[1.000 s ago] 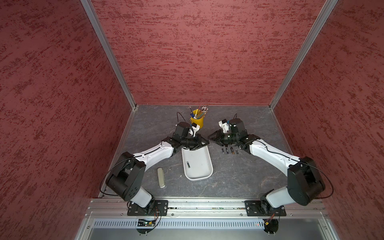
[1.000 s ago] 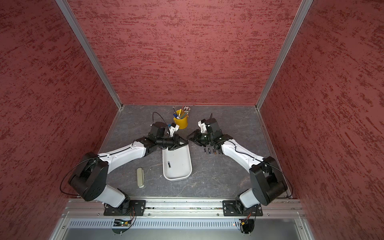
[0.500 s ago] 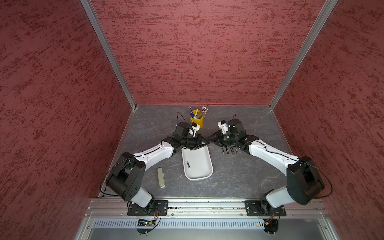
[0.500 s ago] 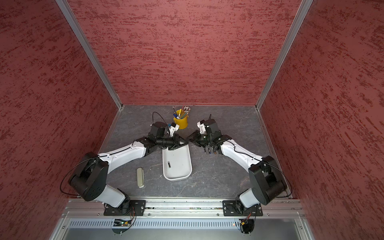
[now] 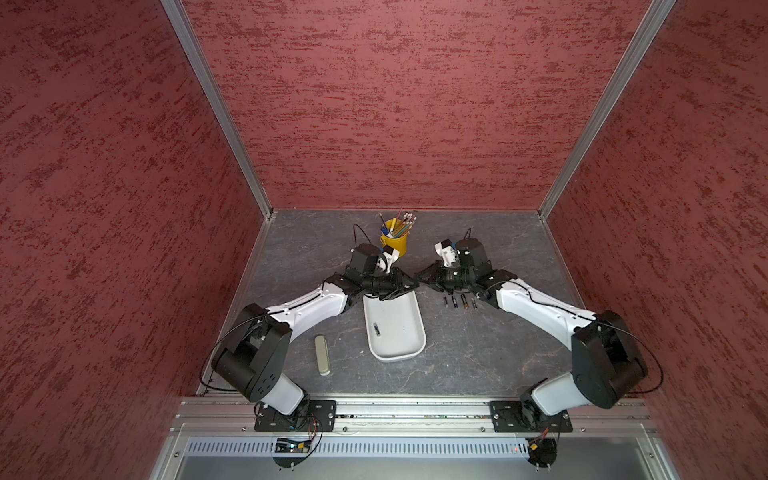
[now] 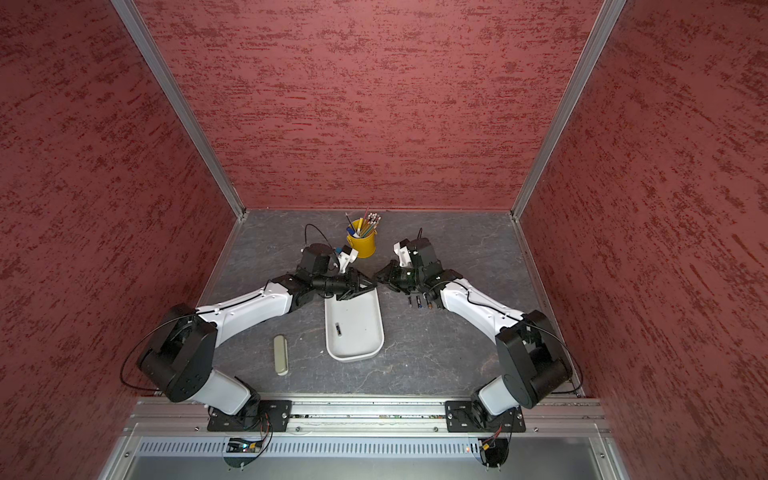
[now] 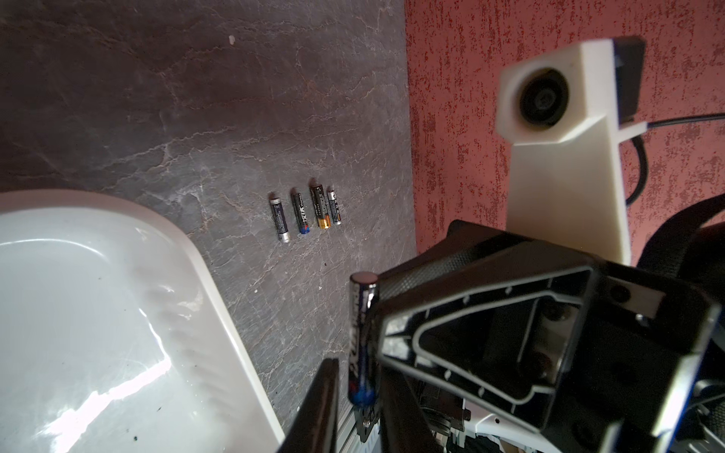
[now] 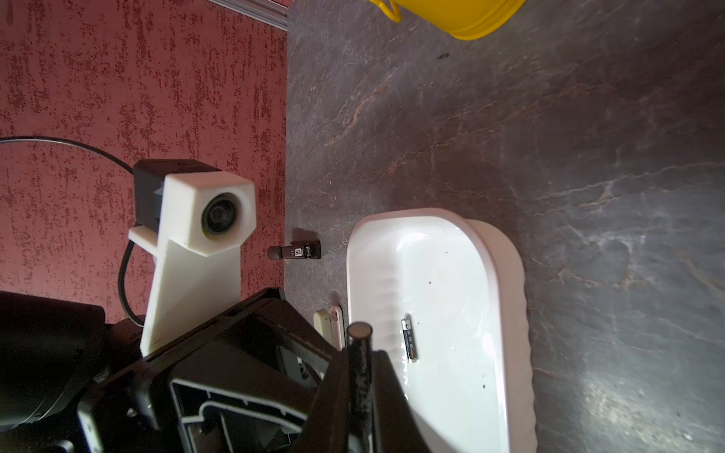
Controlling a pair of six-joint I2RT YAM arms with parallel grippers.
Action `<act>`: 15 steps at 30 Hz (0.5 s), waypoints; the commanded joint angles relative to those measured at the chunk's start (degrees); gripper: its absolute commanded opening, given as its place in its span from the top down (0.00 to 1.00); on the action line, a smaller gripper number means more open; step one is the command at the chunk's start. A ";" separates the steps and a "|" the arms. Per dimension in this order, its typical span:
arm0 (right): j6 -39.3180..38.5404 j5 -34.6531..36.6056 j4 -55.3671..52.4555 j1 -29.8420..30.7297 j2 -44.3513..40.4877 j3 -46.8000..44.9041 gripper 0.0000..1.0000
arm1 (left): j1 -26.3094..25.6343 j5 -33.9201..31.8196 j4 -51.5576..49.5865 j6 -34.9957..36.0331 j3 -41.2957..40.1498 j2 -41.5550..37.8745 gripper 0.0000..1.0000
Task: Take the batteries out of the storage box
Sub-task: Pick up the battery from the storage box.
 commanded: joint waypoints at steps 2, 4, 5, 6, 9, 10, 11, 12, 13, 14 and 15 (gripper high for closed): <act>-0.34 0.45 -0.04 0.73 0.27 -0.98 0.88 | 0.37 0.33 2.96 -0.01 -0.19 0.04 0.63; -0.66 0.62 -0.38 0.79 0.16 -0.99 0.88 | 0.43 0.31 3.06 -0.03 -0.39 -0.05 0.52; -1.04 1.04 -1.01 0.73 0.15 -0.90 0.88 | 0.55 0.33 3.18 -0.07 -0.53 -0.13 0.51; -1.48 1.50 -1.75 0.73 0.07 -0.77 0.88 | 0.67 0.33 3.21 -0.16 -0.70 -0.37 0.49; -3.95 3.20 -5.48 0.79 -0.21 0.10 0.88 | 1.29 0.09 3.49 -0.29 -1.55 -1.54 0.44; -5.00 3.85 -6.79 0.71 -0.29 0.36 0.88 | 1.80 0.18 3.70 -0.53 -2.04 -2.13 0.44; -6.22 4.61 -8.70 0.69 -0.38 0.73 0.88 | 2.34 0.11 3.99 -0.78 -2.53 -2.85 0.43; -7.33 5.35 -10.34 0.67 -0.45 1.09 0.88 | 2.85 0.23 4.22 -0.88 -2.96 -3.47 0.43; -8.85 6.42 -12.51 0.59 -0.57 1.57 0.87 | 3.60 0.33 4.14 -0.92 -3.41 -4.14 0.43; -10.41 7.52 -14.69 0.52 -0.63 1.96 0.87 | 4.27 0.57 3.94 -0.96 -3.69 -4.91 0.43; -11.49 8.54 -16.39 0.37 -0.72 2.33 0.87 | 4.83 0.56 3.61 -0.84 -3.91 -5.58 0.43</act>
